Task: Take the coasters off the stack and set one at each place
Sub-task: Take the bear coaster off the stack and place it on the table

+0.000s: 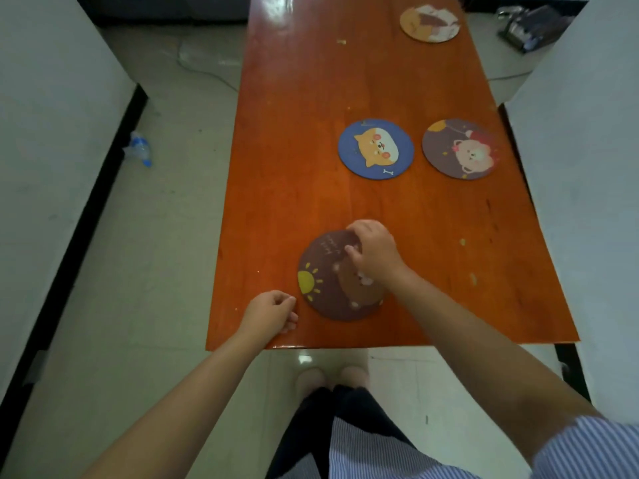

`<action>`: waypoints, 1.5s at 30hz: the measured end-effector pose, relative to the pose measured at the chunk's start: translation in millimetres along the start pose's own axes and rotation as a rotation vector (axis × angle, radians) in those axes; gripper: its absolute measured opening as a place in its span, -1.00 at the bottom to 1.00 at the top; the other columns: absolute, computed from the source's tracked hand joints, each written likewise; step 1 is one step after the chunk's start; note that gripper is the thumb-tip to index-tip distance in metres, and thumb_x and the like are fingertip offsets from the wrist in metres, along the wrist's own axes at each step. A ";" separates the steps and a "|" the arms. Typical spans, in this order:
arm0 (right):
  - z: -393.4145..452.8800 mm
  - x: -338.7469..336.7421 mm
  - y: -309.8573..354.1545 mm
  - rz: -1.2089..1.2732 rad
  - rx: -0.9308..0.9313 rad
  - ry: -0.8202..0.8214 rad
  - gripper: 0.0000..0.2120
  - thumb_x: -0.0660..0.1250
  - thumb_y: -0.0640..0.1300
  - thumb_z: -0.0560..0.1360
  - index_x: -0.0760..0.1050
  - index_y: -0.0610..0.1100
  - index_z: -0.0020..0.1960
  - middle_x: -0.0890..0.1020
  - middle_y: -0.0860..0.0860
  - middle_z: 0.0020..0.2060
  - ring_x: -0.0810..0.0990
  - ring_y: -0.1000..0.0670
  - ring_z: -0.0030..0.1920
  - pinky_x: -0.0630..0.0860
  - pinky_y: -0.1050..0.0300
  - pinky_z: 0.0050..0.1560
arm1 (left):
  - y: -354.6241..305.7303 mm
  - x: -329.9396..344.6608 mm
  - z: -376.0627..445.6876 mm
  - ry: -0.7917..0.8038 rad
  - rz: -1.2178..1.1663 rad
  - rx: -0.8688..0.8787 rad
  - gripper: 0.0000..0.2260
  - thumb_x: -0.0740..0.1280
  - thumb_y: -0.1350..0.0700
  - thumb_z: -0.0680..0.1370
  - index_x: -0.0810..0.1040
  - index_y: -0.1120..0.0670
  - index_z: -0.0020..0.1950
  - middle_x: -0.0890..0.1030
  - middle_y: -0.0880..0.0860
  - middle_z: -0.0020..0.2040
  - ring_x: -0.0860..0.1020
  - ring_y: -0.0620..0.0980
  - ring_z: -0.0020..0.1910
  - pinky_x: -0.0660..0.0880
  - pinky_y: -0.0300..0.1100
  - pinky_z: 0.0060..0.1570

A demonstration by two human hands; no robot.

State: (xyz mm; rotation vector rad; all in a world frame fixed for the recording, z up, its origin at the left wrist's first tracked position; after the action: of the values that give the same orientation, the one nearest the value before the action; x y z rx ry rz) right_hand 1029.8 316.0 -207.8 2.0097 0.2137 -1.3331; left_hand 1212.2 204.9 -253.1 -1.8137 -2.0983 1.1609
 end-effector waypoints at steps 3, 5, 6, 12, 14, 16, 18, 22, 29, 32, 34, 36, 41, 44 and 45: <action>28.6 4.4 -8.2 -0.150 -0.003 0.196 -0.46 0.32 -0.09 0.50 0.20 -0.13 0.40 0.34 -0.13 0.40 0.27 -0.16 0.40 0.32 -0.13 0.38 | -3.1 32.3 -14.9 0.104 -0.139 -0.163 -0.80 0.21 0.14 0.59 0.47 0.24 0.12 0.57 0.09 -0.25 0.56 -0.03 -0.31 0.53 -0.23 -0.28; 37.2 7.1 -8.8 -0.169 -0.010 0.238 -0.43 0.34 -0.11 0.49 0.18 -0.12 0.41 0.39 -0.16 0.35 0.37 -0.18 0.32 0.44 -0.09 0.26 | -4.9 44.9 -18.8 0.078 -0.308 -0.251 -0.71 0.21 0.17 0.58 0.39 0.31 0.25 0.58 0.22 -0.03 0.59 0.11 -0.07 0.54 -0.12 -0.06; 38.2 6.7 -10.0 -0.162 -0.004 0.236 -0.44 0.35 -0.13 0.48 0.20 -0.14 0.40 0.44 -0.17 0.31 0.43 -0.18 0.27 0.48 -0.07 0.19 | -4.5 49.8 -19.9 0.057 -0.394 -0.296 -0.67 0.21 0.20 0.59 0.34 0.33 0.29 0.54 0.29 0.11 0.57 0.18 0.07 0.51 -0.08 0.05; 17.9 -19.4 -42.2 -0.060 0.100 0.109 -0.82 0.32 -0.17 0.49 0.53 -0.30 -0.19 0.58 -0.18 -0.22 0.53 -0.13 -0.20 0.36 0.10 -0.27 | -9.6 57.8 -10.6 -0.136 -0.525 -0.263 -0.67 0.27 0.26 0.52 0.37 0.28 0.27 0.55 0.18 -0.10 0.50 0.05 -0.18 0.48 -0.10 -0.14; 3.6 -33.6 -74.3 0.087 0.267 0.035 -0.79 0.33 -0.19 0.47 0.55 -0.36 -0.19 0.60 -0.25 -0.28 0.54 -0.14 -0.29 0.44 0.04 -0.32 | -28.1 52.9 -4.3 -0.199 -0.433 -0.125 -0.65 0.31 0.24 0.50 0.38 0.24 0.27 0.54 0.20 0.06 0.47 0.05 -0.09 0.45 -0.06 -0.05; -20.5 -38.0 -111.4 0.362 0.482 -0.002 -0.85 0.32 -0.25 0.49 0.54 -0.35 -0.15 0.58 -0.25 -0.33 0.56 -0.12 -0.38 0.51 0.01 -0.36 | -53.2 37.9 -0.2 -0.331 -0.263 0.068 -0.66 0.33 0.21 0.49 0.41 0.19 0.25 0.49 0.17 0.12 0.45 0.00 -0.06 0.42 -0.12 -0.05; -49.2 -27.3 -139.3 0.509 0.651 0.035 -0.90 0.26 -0.30 0.52 0.52 -0.32 -0.09 0.51 -0.16 -0.39 0.53 -0.03 -0.47 0.49 0.08 -0.45 | -67.4 33.6 3.6 -0.386 -0.069 0.158 -0.67 0.33 0.19 0.48 0.44 0.20 0.24 0.49 0.19 0.18 0.49 0.04 -0.01 0.42 -0.12 0.01; -75.5 -1.7 -141.3 0.353 0.564 0.157 -0.74 0.21 -0.30 0.55 0.35 -0.23 -0.32 0.52 -0.15 -0.43 0.54 0.01 -0.49 0.56 0.05 -0.41 | -61.0 56.9 11.0 -0.245 0.225 0.094 -0.63 0.32 0.11 0.51 0.44 0.22 0.26 0.55 0.20 0.20 0.49 0.17 0.18 0.44 -0.06 0.12; -73.8 0.0 -127.8 0.256 0.417 0.155 -0.87 0.20 -0.31 0.54 0.40 -0.27 -0.19 0.58 -0.25 -0.26 0.60 -0.13 -0.32 0.62 -0.10 -0.17 | -76.0 70.2 16.5 -0.346 0.154 0.062 -0.74 0.31 0.19 0.48 0.49 0.22 0.15 0.59 0.19 0.11 0.51 0.12 0.01 0.37 -0.16 -0.16; -75.1 0.1 -127.5 0.248 0.407 0.128 -0.84 0.20 -0.30 0.55 0.38 -0.25 -0.21 0.56 -0.19 -0.30 0.59 -0.12 -0.37 0.61 -0.06 -0.19 | -67.0 69.8 21.7 -0.365 0.041 -0.014 -0.77 0.33 0.22 0.46 0.51 0.20 0.10 0.60 0.17 0.06 0.54 0.15 0.04 0.47 -0.09 -0.08; -75.9 1.7 -128.2 0.292 0.420 0.129 -0.83 0.20 -0.30 0.55 0.36 -0.23 -0.22 0.55 -0.18 -0.32 0.54 -0.02 -0.46 0.61 -0.04 -0.22 | -65.6 68.2 25.1 -0.359 0.019 0.009 -0.89 0.30 0.25 0.45 0.54 0.16 -0.04 0.60 0.09 -0.14 0.53 0.12 -0.10 0.48 -0.08 -0.15; -75.2 4.2 -128.0 0.346 0.419 0.142 -0.84 0.20 -0.30 0.55 0.37 -0.23 -0.21 0.56 -0.20 -0.31 0.52 0.04 -0.49 0.60 0.00 -0.31 | -68.1 64.8 25.6 -0.367 0.056 0.063 -0.95 0.30 0.25 0.45 0.49 0.11 -0.15 0.50 -0.02 -0.31 0.49 0.07 -0.19 0.43 -0.12 -0.25; -73.3 8.3 -120.4 0.303 0.409 0.159 -0.75 0.23 -0.25 0.55 0.35 -0.21 -0.31 0.58 -0.20 -0.33 0.53 -0.02 -0.49 0.60 0.00 -0.34 | -63.5 51.7 26.6 -0.390 0.171 0.103 -0.92 0.33 0.22 0.47 0.54 0.19 -0.07 0.52 0.06 -0.19 0.50 0.08 -0.16 0.39 -0.13 -0.22; -72.9 5.5 -118.1 0.050 0.399 0.208 -0.60 0.26 -0.11 0.53 0.29 -0.13 -0.45 0.53 -0.11 -0.42 0.49 -0.09 -0.43 0.45 0.13 -0.48 | -66.1 49.2 27.3 -0.383 0.257 0.156 -0.83 0.36 0.20 0.46 0.51 0.20 0.02 0.49 0.04 -0.18 0.46 0.05 -0.16 0.34 -0.14 -0.22; -71.7 1.6 -117.6 -0.045 0.398 0.215 -0.60 0.28 -0.06 0.52 0.29 -0.14 -0.43 0.47 -0.07 -0.44 0.46 -0.08 -0.41 0.35 0.19 -0.50 | -67.4 48.3 27.1 -0.384 0.280 0.174 -0.79 0.38 0.18 0.46 0.49 0.19 0.06 0.50 0.04 -0.16 0.47 0.05 -0.14 0.34 -0.15 -0.22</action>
State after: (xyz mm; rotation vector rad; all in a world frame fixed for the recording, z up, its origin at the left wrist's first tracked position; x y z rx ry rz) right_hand 1025.9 447.8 -247.8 2.4988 0.0960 -1.2605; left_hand 1131.2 237.0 -248.2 -1.9718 -1.8748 1.8293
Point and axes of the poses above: each hand's wrist, its own z-axis towards the middle knuckle, its own x-axis out of the palm, y = z × x, the point moved 8 cm from there along z, towards the middle knuckle
